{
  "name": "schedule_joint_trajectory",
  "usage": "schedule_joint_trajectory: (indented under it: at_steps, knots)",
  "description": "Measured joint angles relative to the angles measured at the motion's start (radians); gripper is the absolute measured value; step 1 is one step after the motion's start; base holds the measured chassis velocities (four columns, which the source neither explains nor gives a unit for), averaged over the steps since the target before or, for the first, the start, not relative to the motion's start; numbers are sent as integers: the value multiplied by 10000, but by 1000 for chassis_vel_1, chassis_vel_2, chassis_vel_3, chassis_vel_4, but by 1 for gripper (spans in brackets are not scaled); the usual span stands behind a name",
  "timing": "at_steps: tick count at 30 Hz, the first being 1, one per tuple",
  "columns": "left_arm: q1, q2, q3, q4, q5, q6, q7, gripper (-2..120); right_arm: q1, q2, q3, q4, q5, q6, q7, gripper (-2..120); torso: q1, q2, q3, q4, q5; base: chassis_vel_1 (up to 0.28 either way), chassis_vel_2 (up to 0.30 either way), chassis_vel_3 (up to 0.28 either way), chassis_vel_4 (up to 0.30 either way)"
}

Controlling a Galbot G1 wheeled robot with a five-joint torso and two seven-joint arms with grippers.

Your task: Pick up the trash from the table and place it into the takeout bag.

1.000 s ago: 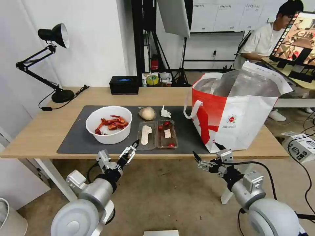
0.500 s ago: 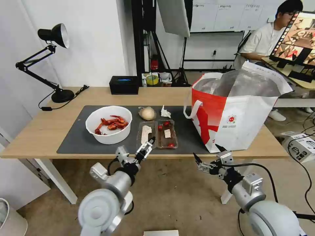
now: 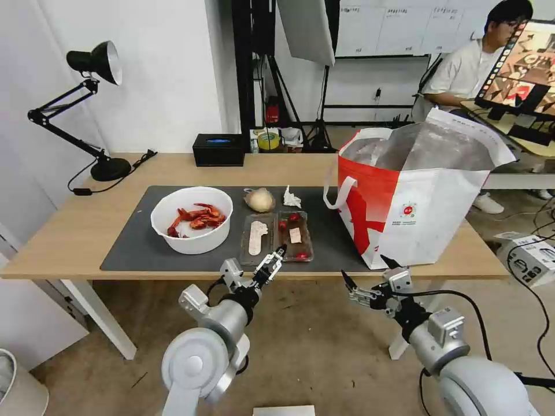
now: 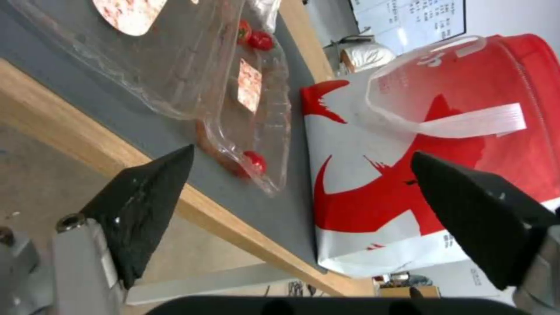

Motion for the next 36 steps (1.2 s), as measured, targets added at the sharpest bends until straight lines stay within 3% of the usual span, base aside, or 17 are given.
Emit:
schedule_joint_trajectory:
  at_steps: [17,36]
  knots:
    - [-759,317,134,842,-110,-46,-295,100,25,18,-3,-182,-24,30,-10,100,0,0,1,0,0,0,0,0,0]
    - [-1166,483,209,1259,-256,-260,-605,100,94,73,-100,-330,-64,68,-24,100,1,1,1,0,-1,0,0,0,0]
